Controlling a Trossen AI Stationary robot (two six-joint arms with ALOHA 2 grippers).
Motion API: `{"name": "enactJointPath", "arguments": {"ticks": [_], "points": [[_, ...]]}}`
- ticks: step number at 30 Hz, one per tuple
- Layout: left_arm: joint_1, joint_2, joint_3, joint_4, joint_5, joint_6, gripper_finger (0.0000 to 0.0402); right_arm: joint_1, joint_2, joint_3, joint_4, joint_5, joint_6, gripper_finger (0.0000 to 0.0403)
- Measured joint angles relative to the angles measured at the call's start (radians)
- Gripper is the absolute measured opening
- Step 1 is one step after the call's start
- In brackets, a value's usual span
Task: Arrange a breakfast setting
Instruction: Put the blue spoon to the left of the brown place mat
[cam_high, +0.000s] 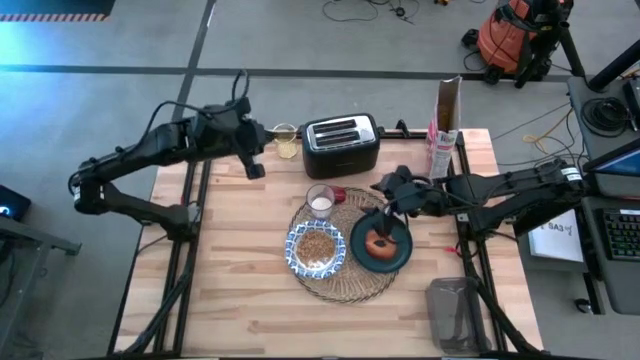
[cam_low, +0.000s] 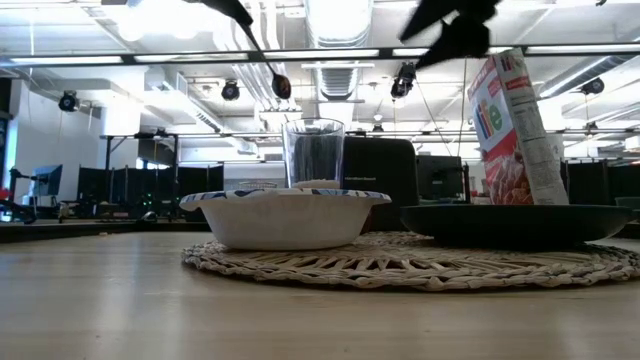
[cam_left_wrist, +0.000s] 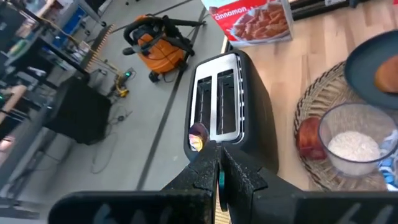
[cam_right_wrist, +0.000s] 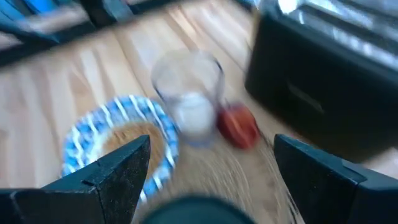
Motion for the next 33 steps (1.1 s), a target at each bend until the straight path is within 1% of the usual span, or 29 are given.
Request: {"name": "enactJointPath", "arguments": {"ticks": [2, 5, 10, 13, 16, 19, 22, 25, 28, 33], "points": [[-0.037, 0.0, -0.011, 0.006, -0.041, 0.006, 0.0, 0.0, 0.0, -0.01, 0.106, -0.002, -0.066, 0.0327], [-0.098, 0.0, -0.048, 0.029, -0.115, 0.022, 0.0, -0.008, 0.0, -0.029, 0.242, -0.045, -0.166, 0.0327], [-0.205, 0.0, -0.134, 0.121, -0.334, 0.07, 0.0, -0.049, 0.0, -0.081, 0.394, -0.102, -0.214, 0.0327], [-0.269, 0.0, -0.205, 0.238, -0.434, 0.142, 0.0, -0.077, 0.0, -0.126, 0.503, -0.117, -0.202, 0.0327], [-0.315, 0.0, -0.281, 0.397, -0.53, 0.235, 0.0, -0.118, 0.0, -0.166, 0.61, -0.215, -0.156, 0.0327], [-0.343, 0.0, -0.356, 0.561, -0.628, 0.308, 0.0, -0.156, 0.008, -0.208, 0.746, -0.305, -0.061, 0.0327], [-0.365, -0.001, -0.425, 0.683, -0.659, 0.345, 0.0, -0.185, 0.01, -0.245, 0.832, -0.366, 0.001, 0.0327], [-0.389, -0.001, -0.496, 0.804, -0.659, 0.368, 0.0, -0.196, 0.017, -0.252, 0.842, -0.355, -0.02, 0.0327], [-0.417, -0.001, -0.574, 0.963, -0.66, 0.422, 0.0, -0.196, 0.021, -0.249, 0.841, -0.347, -0.02, 0.0327], [-0.449, -0.001, -0.7, 1.277, -0.659, 0.572, 0.0, -0.197, 0.023, -0.218, 0.826, -0.346, -0.022, 0.0327]]}}
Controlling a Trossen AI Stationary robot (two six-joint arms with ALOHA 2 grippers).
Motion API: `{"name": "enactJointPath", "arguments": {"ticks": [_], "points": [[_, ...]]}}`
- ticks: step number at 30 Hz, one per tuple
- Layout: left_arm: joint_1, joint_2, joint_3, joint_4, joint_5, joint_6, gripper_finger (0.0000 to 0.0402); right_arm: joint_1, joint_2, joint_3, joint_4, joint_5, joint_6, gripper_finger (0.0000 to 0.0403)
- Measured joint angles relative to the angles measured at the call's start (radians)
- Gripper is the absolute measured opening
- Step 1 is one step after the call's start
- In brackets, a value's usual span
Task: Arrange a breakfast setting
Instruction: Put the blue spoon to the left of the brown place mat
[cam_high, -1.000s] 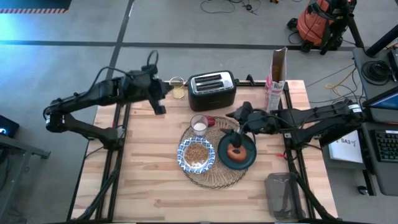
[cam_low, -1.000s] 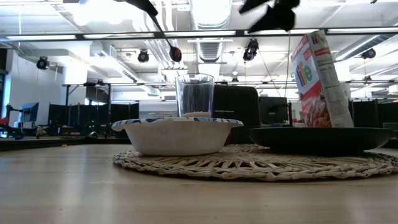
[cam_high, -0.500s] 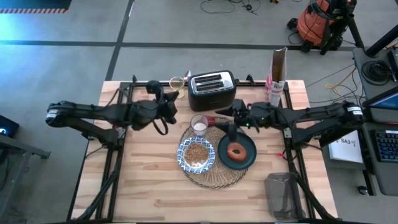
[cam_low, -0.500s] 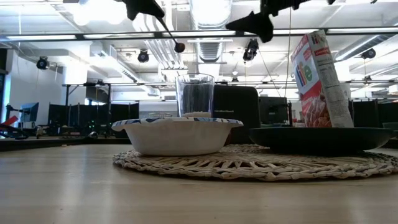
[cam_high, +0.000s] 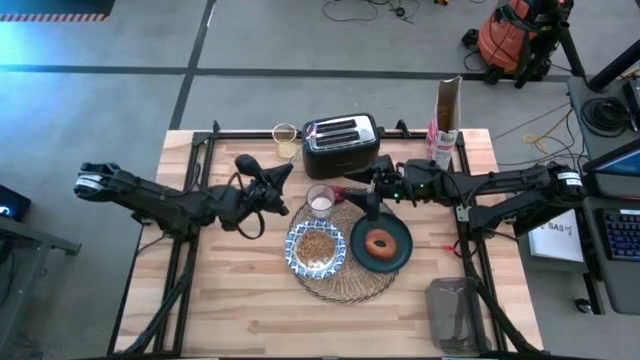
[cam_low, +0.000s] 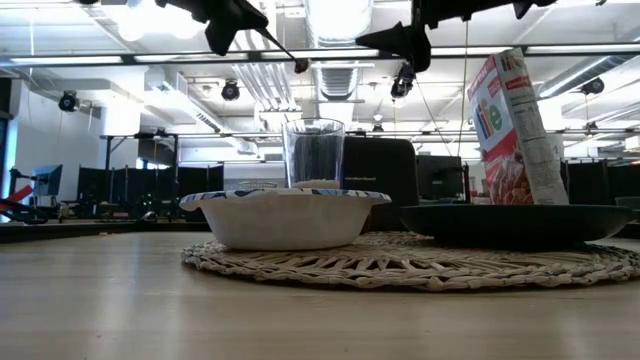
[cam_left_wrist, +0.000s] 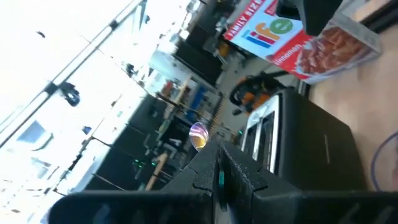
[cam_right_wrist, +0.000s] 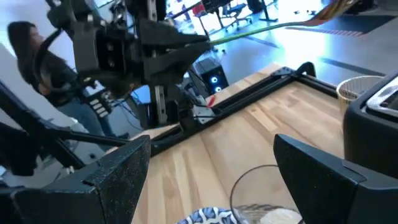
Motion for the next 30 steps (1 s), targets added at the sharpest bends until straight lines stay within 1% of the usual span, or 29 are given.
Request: {"name": "enactJointPath", "arguments": {"ticks": [3, 6, 9, 14, 21, 26, 30], "points": [[-0.005, 0.004, -0.056, 0.128, 0.0, 0.06, 0.0, -0.016, 0.005, 0.016, -0.03, 0.041, 0.02, 0.0326], [-0.007, 0.017, -0.083, 0.19, 0.001, 0.099, 0.0, -0.035, 0.011, 0.03, -0.006, 0.072, 0.066, 0.0326], [-0.007, 0.049, -0.091, 0.251, 0.002, 0.156, 0.0, -0.05, 0.021, 0.046, 0.034, 0.066, 0.092, 0.0326], [-0.006, 0.134, -0.066, 0.343, -0.002, 0.314, 0.0, -0.065, 0.064, 0.084, 0.051, 0.066, 0.116, 0.0327], [0.001, 0.259, -0.05, 0.631, -0.097, 0.53, 0.0, -0.065, 0.138, 0.161, 0.032, 0.047, 0.135, 0.0326], [0.0, 0.348, -0.048, 0.85, -0.102, 0.667, 0.0, -0.066, 0.182, 0.24, 0.021, 0.044, 0.136, 0.0325], [0.0, 0.432, -0.04, 1.044, -0.1, 0.808, 0.0, -0.067, 0.216, 0.301, -0.062, 0.039, 0.138, 0.0325]]}}
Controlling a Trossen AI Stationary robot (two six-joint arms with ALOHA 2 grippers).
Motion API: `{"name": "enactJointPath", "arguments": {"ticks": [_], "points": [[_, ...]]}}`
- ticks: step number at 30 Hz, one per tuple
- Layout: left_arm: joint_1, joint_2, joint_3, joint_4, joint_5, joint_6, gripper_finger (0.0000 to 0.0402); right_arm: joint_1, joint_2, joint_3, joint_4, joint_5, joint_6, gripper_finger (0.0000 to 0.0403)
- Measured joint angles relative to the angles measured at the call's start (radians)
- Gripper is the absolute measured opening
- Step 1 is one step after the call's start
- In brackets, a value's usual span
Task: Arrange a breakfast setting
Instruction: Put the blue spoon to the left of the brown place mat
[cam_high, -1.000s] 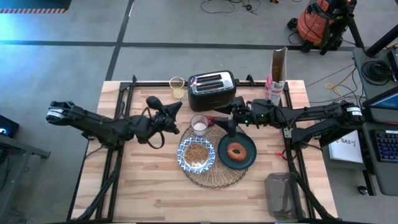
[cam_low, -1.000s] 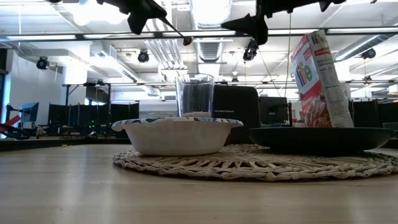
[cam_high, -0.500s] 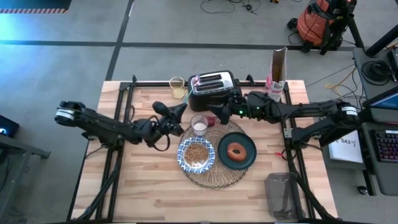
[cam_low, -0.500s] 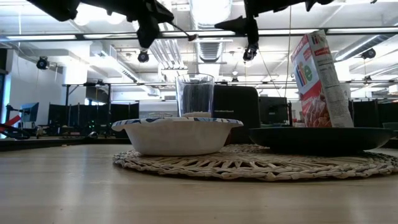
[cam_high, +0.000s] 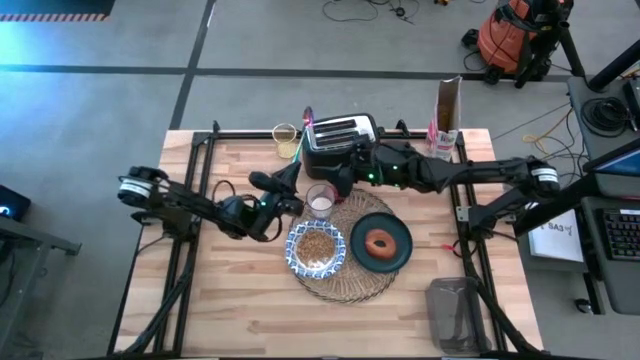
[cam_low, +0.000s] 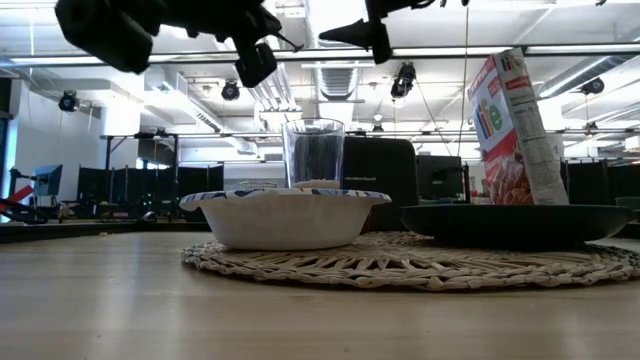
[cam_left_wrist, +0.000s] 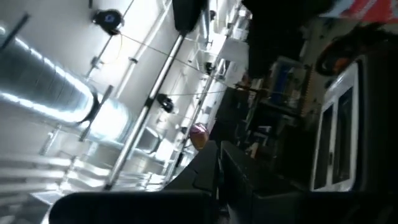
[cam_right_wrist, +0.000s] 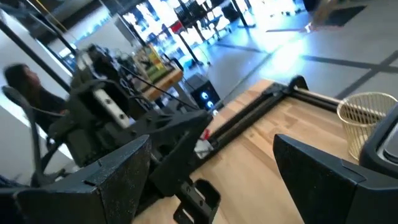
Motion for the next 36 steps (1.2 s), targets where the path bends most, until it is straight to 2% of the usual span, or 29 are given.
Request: {"name": "enactJointPath", "arguments": {"ticks": [2, 9, 19, 23, 36], "points": [[0.0, 0.025, 0.009, 0.003, 0.006, 0.051, 0.0, 0.0, 0.016, 0.03, -0.042, 0.0, 0.002, 0.0325], [0.0, 0.084, 0.042, 0.008, 0.003, 0.06, 0.0, -0.011, 0.054, 0.083, -0.096, -0.007, 0.009, 0.0325], [-0.015, 0.054, 0.032, 0.008, -0.035, 0.031, 0.0, -0.017, 0.015, 0.093, -0.193, 0.001, -0.008, 0.0325], [-0.032, 0.052, 0.026, 0.009, -0.13, 0.017, 0.0, -0.018, 0.004, 0.104, -0.286, 0.001, -0.008, 0.0325], [-0.067, 0.043, 0.025, 0.008, -0.129, 0.0, 0.0, -0.022, -0.081, 0.103, -0.473, 0.002, -0.001, 0.0325]]}}
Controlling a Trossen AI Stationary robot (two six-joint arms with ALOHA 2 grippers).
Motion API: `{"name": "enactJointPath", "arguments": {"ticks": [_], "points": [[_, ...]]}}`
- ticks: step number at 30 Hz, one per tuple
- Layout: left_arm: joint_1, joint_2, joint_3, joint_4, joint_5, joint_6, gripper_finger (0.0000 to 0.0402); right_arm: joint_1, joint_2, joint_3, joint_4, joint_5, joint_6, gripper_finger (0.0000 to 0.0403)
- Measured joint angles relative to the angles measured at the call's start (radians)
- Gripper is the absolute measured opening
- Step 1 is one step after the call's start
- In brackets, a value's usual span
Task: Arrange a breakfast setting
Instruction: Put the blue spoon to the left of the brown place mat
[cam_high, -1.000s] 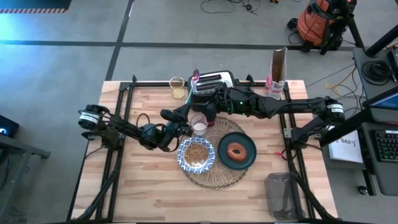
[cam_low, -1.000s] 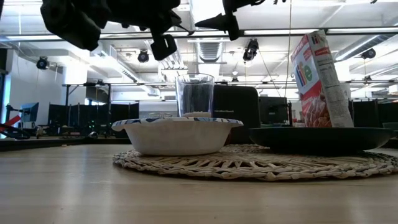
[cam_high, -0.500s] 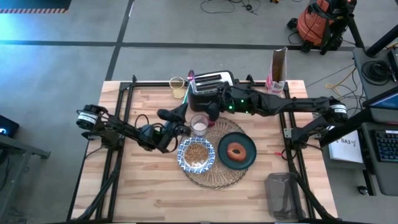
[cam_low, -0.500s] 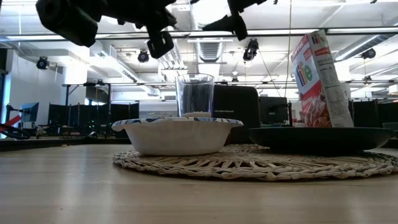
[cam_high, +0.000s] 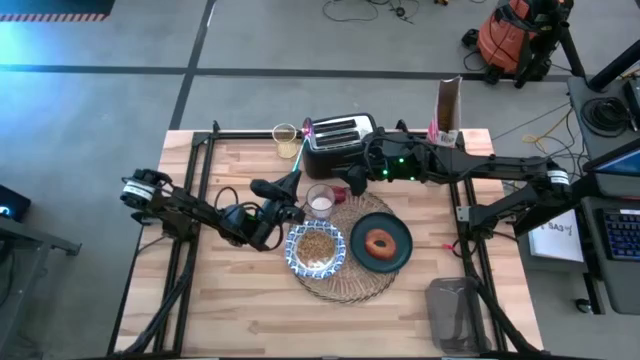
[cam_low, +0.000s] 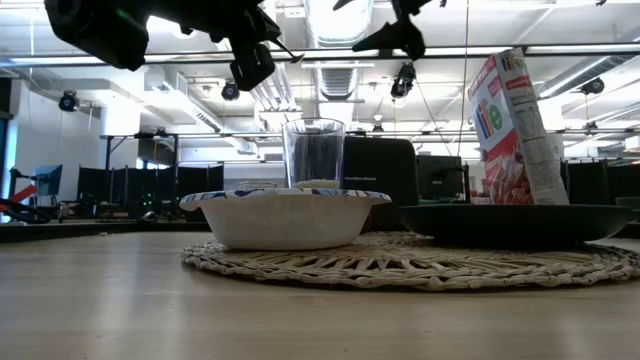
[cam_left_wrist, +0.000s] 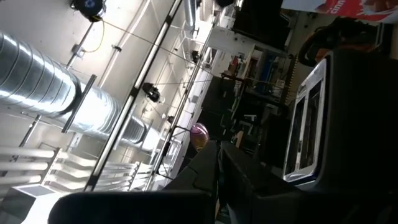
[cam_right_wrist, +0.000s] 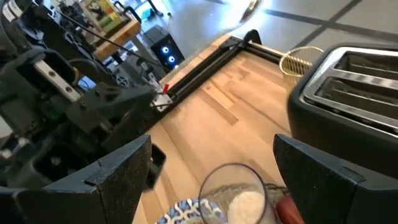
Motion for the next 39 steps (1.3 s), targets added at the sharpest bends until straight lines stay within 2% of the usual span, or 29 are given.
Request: {"name": "enactJointPath", "arguments": {"ticks": [5, 11, 20, 27, 31, 34, 37, 39], "points": [[0.0, -0.055, 0.0, 0.0, 0.002, 0.002, 0.0, 0.0, -0.062, 0.0, -0.067, 0.001, 0.019, 0.0325], [0.002, -0.189, 0.0, -0.02, 0.004, -0.029, 0.0, 0.0, -0.126, 0.0, -0.077, 0.028, 0.021, 0.0325], [0.002, -0.452, 0.031, -0.356, -0.005, -0.166, 0.0, 0.0, -0.156, 0.0, -0.132, 0.055, 0.02, 0.0325], [0.009, -0.568, 0.177, -0.58, -0.006, -0.179, 0.0, 0.0, -0.152, -0.001, -0.148, 0.055, 0.018, 0.0325], [0.034, -0.607, 0.31, -0.864, -0.038, -0.263, 0.0, 0.0, -0.151, -0.001, -0.149, 0.054, 0.009, 0.0325], [0.066, -0.626, 0.419, -1.191, -0.108, -0.431, 0.0, 0.0, -0.151, -0.001, -0.159, 0.054, -0.002, 0.0325], [0.103, -0.643, 0.526, -1.65, -0.144, -0.742, 0.0, 0.0, -0.151, -0.001, -0.183, 0.054, -0.008, 0.0325], [0.129, -0.649, 0.604, -1.994, -0.079, -1.045, 0.0, 0.0, -0.151, -0.001, -0.193, 0.054, -0.019, 0.0325]]}}
